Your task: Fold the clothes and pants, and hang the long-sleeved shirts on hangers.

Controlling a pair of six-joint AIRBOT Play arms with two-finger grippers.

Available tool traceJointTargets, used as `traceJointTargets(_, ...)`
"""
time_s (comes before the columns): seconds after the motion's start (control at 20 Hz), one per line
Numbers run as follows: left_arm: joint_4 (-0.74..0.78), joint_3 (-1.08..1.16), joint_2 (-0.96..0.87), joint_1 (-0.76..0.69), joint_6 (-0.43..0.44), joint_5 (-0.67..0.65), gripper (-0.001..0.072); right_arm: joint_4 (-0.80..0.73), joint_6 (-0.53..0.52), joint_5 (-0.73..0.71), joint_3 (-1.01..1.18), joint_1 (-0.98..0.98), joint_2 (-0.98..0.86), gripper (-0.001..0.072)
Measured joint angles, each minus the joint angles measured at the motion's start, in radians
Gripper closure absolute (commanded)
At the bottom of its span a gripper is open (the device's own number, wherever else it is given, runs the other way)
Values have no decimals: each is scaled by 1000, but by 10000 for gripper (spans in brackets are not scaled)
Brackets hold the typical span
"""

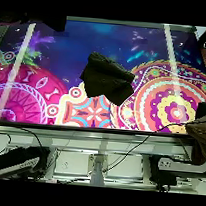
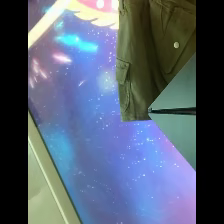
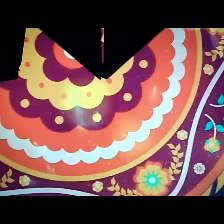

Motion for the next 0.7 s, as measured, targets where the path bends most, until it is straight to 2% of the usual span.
traceJointTargets(0.7, 0, 0, -8, 0, 0, 0, 679, 0, 0, 0, 0, 0, 0, 677)
